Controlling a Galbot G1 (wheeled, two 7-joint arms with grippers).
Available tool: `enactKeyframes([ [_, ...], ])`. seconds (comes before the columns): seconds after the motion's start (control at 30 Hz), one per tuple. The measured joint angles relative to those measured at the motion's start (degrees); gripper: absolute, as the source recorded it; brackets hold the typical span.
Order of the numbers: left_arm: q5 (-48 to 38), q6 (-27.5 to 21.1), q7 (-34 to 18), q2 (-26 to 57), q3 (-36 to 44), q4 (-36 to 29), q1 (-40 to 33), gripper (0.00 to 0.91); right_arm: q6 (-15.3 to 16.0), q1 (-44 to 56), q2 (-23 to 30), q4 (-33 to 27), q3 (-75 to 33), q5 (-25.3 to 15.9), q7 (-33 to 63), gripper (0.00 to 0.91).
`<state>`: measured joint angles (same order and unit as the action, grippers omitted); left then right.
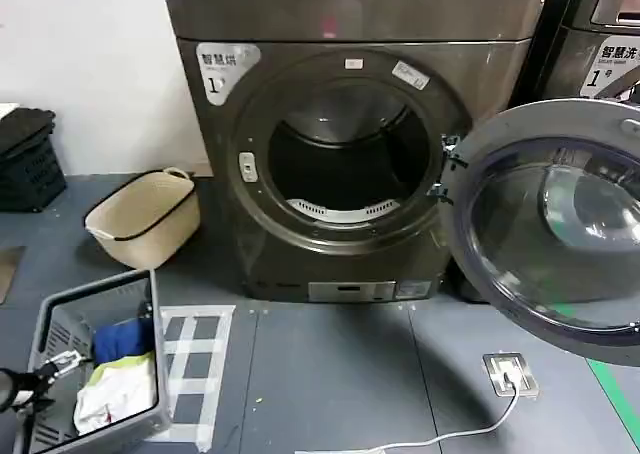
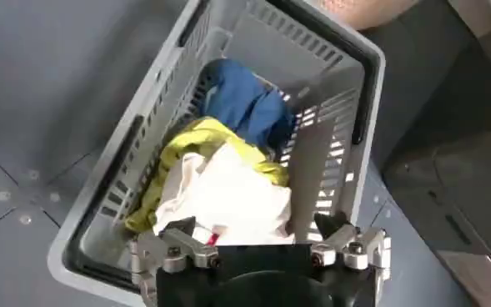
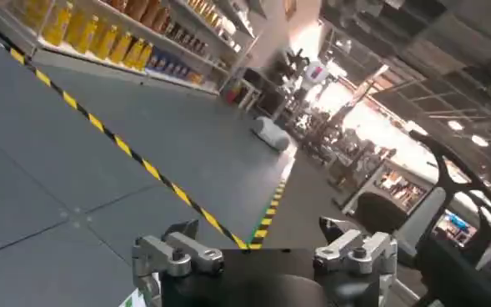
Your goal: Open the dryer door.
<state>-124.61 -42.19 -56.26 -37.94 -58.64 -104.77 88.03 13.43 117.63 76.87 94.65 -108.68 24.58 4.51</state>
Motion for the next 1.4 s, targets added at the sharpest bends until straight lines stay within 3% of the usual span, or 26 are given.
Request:
enactKeyframes([
  [1.4,0.6,0.0,-0.3,1.2,-0.5,-2.9,1.9,0.907,-2.3,-0.8,0.5,0.2,1.8,-0.3,-0.6,0.907],
])
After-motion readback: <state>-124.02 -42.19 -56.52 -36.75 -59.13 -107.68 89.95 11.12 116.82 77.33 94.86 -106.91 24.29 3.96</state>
